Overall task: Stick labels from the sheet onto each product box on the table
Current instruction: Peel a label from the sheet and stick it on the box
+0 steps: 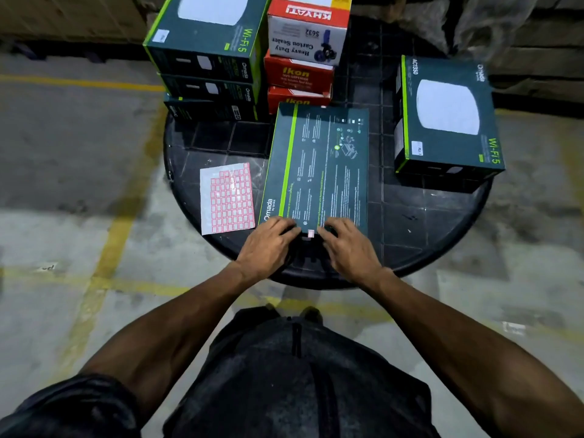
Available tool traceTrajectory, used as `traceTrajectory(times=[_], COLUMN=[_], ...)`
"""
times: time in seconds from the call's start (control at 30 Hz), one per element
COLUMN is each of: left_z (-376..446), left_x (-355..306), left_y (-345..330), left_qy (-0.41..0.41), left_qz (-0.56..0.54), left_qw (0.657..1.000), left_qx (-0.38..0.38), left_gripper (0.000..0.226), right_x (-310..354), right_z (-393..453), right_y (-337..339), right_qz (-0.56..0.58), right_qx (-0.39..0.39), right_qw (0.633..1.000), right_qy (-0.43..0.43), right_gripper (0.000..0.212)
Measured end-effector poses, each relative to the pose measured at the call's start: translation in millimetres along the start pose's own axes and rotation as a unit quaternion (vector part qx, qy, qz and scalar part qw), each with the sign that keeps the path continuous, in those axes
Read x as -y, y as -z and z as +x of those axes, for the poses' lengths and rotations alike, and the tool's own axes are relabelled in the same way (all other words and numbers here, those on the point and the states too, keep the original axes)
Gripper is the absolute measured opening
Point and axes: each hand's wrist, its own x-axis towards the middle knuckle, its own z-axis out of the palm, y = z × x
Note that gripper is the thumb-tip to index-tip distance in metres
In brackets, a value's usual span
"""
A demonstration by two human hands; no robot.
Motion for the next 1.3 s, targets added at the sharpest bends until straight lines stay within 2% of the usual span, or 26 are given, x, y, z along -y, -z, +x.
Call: traceTrajectory(times=[0.1, 0.2, 0.33, 0.53, 0.73, 1.03, 1.3], left_z=[0, 1, 2, 2, 1, 2, 2], left_x=[-1, 0, 6, 6, 2, -2, -4], left_y=[-5, -8, -8, -9, -9, -6, -7], left_qy=[0.017, 0.022, 0.001, -0.003, 0.017, 0.035, 0.032], left_qz=[0.005, 0.007, 0.007, 0.000, 0.003, 0.005, 0.005], left_qw=[1.000, 0.999, 1.000, 1.000, 1.000, 0.999, 0.999], left_qx=[0.013, 0.024, 0.018, 0.004, -0.008, 0.001, -0.013], left_gripper=[0.050, 0.050, 0.049, 0.050, 0.048, 0.051, 0.054], right_x=[1, 0, -4, -3, 0, 1, 1], right_z=[1, 7, 12, 24, 24, 22, 22], right_y=[-1, 1, -4, -9, -10, -15, -20], right_qz=[-0.027, 0.002, 0.104, 0.120, 0.085, 0.030, 0.009], right_qx=[-0.028, -0.048, -0.047, -0.046, -0.041, -0.107, -0.106], right_qw=[0.999, 0.999, 0.993, 0.990, 0.994, 0.994, 0.994], right_qy=[0.022, 0.020, -0.032, -0.055, -0.053, 0.007, 0.011], right_gripper=[0.030, 0.020, 0.019, 0.025, 0.025, 0.020, 0.024])
